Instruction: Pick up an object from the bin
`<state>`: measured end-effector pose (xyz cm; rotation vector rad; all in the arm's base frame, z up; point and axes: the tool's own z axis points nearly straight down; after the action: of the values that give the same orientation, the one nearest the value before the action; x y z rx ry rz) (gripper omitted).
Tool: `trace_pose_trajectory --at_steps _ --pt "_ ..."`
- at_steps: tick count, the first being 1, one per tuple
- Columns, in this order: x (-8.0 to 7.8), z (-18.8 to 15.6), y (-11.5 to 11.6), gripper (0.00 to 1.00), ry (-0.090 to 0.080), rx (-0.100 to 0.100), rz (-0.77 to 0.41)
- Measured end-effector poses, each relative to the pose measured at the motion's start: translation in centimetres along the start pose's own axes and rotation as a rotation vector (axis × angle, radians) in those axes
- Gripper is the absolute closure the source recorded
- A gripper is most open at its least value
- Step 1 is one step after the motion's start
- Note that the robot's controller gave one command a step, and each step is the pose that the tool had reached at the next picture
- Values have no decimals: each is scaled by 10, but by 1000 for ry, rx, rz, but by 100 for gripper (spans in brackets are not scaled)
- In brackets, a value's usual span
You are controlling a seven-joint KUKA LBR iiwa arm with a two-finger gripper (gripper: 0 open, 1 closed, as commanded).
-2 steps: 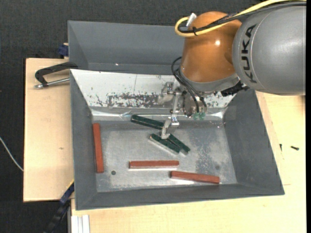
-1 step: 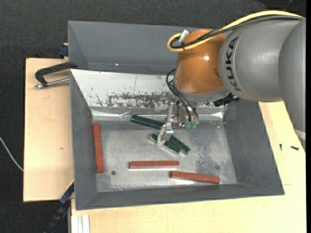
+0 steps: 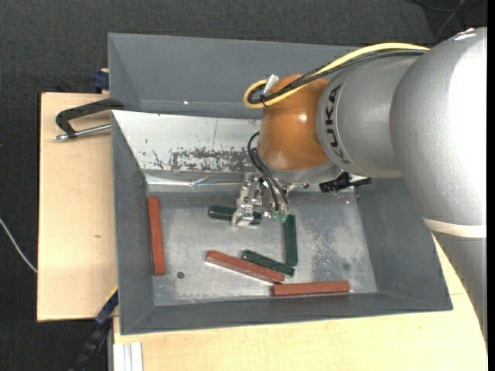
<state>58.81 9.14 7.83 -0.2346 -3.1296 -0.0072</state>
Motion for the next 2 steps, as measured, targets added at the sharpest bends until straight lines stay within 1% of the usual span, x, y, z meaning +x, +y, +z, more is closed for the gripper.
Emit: trace_pose_trajectory --at_steps 1,2 --pt "0 0 0 100 -1 0 0" --pt "3 -40 -2 100 -2 4 6"
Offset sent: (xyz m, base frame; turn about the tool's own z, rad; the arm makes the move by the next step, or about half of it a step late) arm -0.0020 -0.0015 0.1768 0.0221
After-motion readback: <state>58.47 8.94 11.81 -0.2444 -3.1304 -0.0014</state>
